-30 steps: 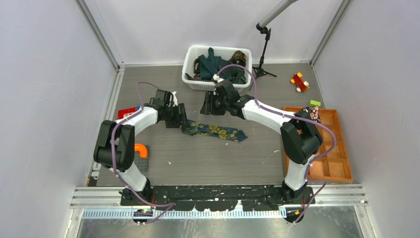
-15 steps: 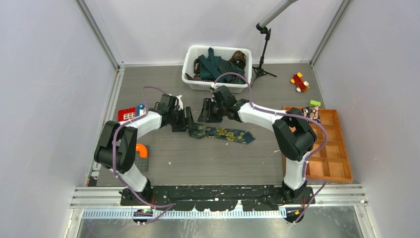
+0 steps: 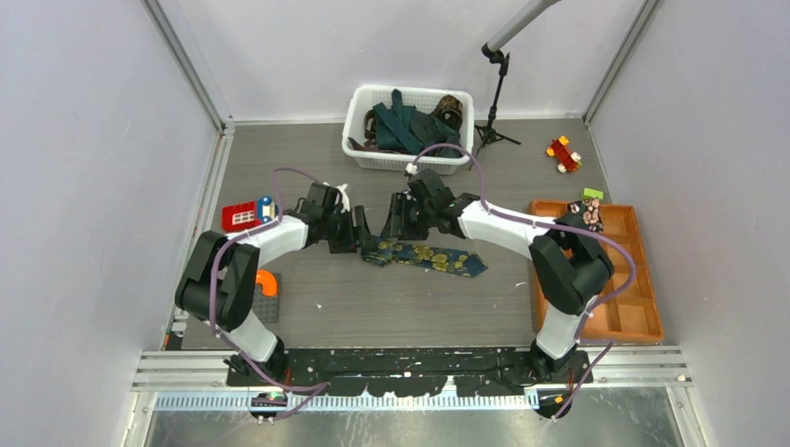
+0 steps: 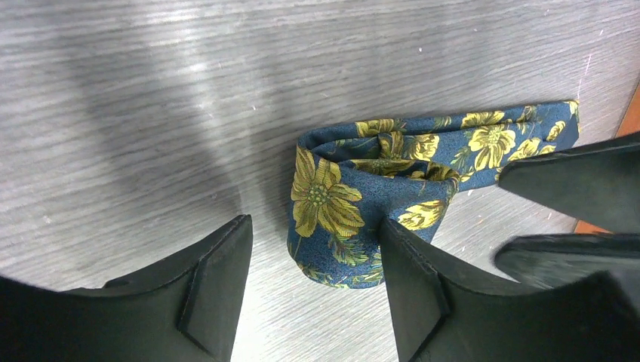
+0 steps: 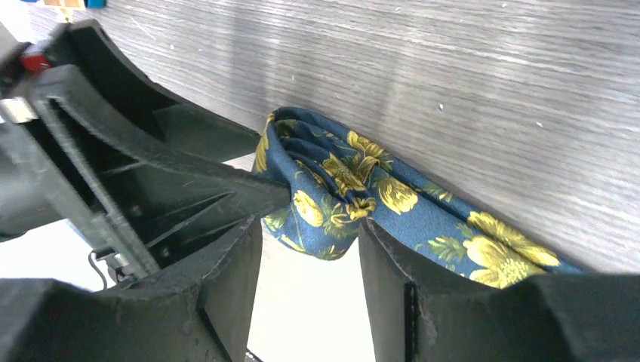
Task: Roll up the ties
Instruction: Roll the tie into the bin.
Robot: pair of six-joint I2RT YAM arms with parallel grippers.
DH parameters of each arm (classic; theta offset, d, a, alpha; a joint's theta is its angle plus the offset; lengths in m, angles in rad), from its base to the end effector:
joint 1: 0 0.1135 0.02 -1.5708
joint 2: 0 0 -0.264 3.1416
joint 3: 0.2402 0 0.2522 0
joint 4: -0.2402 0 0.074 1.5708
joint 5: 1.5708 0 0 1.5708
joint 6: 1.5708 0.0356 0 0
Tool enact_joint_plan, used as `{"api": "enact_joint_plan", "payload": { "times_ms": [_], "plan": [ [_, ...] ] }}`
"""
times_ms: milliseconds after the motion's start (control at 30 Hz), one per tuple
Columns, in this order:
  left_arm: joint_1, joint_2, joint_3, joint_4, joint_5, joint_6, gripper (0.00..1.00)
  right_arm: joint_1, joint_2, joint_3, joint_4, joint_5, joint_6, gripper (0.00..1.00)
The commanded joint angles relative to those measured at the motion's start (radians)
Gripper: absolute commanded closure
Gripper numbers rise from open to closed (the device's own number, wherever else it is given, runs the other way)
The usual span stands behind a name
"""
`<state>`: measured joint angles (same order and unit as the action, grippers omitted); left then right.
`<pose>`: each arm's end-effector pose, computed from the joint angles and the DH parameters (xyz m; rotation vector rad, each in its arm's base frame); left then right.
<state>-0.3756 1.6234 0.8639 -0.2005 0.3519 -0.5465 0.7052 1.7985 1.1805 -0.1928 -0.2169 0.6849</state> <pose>0.2880 -0.1268 0.1640 -0.0778 2.6408 -0.7900 0.2912 0.2579 0.1988 -0.1370 2.5537 0.8672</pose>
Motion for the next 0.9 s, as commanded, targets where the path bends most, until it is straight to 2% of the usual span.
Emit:
{"api": "enact_joint_plan", "payload": {
  "times_ms": [0,200,567,733,867],
  "plan": [
    [-0.02,-0.049,-0.041,0.007,0.001,-0.036,0.36,0.006,-0.126,-0.009,-0.041,0.071,-0.002,0.42],
    [-0.071,-0.093,-0.086,0.046,-0.017,-0.142,0.37,0.006,-0.184,-0.044,-0.066,0.091,0.003,0.4],
    [-0.227,-0.173,-0.115,0.009,-0.201,-0.41,0.37,0.005,-0.231,-0.075,-0.082,0.095,0.001,0.4],
    [-0.256,-0.212,-0.081,-0.047,-0.282,-0.347,0.35,0.005,-0.263,-0.091,-0.086,0.121,-0.036,0.4],
    [-0.257,-0.229,-0.058,-0.077,-0.317,-0.247,0.32,0.006,-0.264,-0.105,-0.073,0.211,-0.134,0.4]
  ]
}}
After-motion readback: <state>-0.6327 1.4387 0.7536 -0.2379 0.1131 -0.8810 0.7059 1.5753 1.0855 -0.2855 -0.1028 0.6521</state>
